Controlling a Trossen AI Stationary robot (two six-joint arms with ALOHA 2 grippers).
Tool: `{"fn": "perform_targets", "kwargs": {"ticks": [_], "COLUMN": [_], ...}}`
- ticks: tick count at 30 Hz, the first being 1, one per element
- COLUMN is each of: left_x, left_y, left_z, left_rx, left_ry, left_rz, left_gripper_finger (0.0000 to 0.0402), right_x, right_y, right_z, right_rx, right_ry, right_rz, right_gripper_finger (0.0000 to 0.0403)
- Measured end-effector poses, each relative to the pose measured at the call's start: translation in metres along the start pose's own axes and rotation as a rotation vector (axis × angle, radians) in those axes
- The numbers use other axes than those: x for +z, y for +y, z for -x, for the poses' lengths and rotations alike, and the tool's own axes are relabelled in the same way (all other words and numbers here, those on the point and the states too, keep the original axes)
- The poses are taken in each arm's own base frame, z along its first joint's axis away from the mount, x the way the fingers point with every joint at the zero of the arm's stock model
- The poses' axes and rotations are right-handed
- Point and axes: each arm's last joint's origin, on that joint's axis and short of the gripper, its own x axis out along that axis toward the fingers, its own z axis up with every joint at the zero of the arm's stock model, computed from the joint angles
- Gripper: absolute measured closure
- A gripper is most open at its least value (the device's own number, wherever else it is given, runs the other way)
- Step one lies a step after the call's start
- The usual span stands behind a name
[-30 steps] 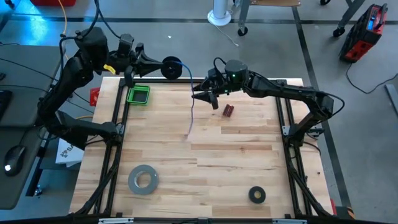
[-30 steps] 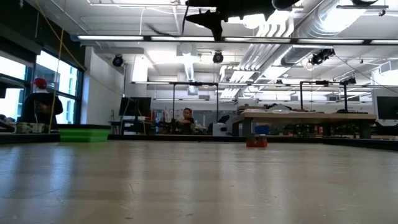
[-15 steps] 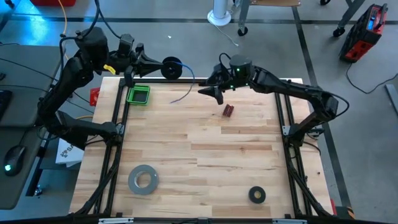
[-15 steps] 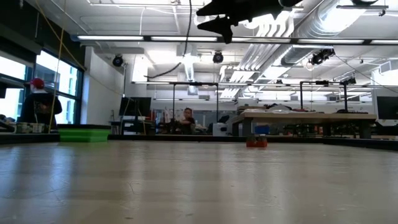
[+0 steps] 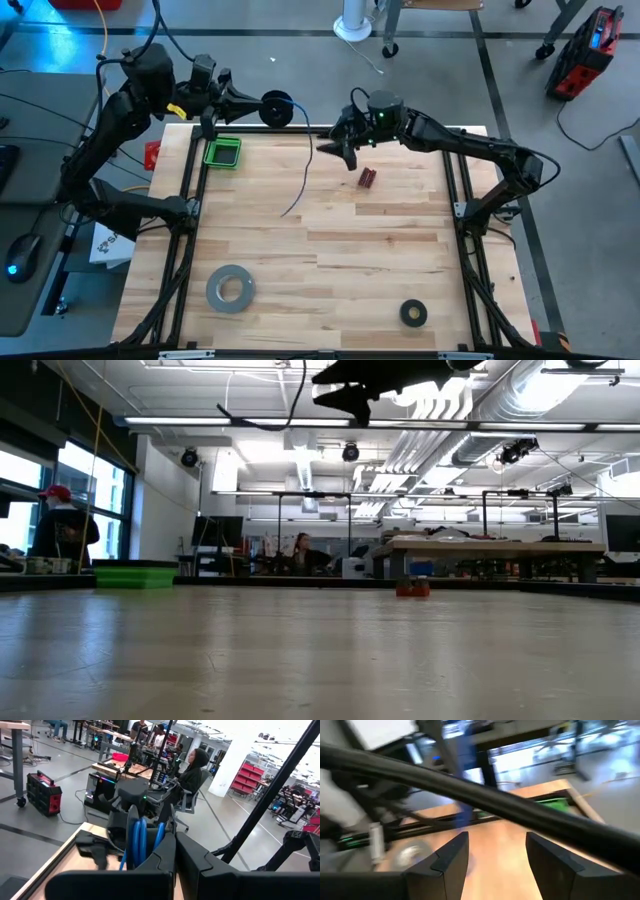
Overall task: Coil cords
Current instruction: Coil the blue wire onto the spool
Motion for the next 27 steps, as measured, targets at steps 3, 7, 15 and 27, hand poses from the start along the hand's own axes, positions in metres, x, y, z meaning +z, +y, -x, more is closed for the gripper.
{"fn": "perform_targets", "kwargs": {"ticks": [3, 7, 15, 27], "left_x": [0.0, -0.001, -0.001, 0.0], "left_y": [0.0, 0.002, 0.002, 0.002], "left_z": [0.0, -0.003, -0.003, -0.004], "left_rx": [0.001, 0.001, -0.002, -0.004], "left_ry": [0.001, 0.006, 0.006, 0.002], "left_rz": [-0.002, 0.001, 0.003, 0.0], "left_gripper_finger": [0.0401, 0.0401, 0.0401, 0.0401], "right_x": [0.0, 0.003, 0.004, -0.001], "right_y": [0.006, 0.008, 0.006, 0.007], "right_z": [-0.002, -0.004, -0.004, -0.015], "right_rx": [0.046, -0.003, -0.135, -0.185], "right_ry": [0.003, -0.038, -0.05, -0.058], "right_rz": [0.004, 0.032, 0.1, 0.107], "right_gripper_finger": [0.0213, 0.0213, 0.0213, 0.0247]}}
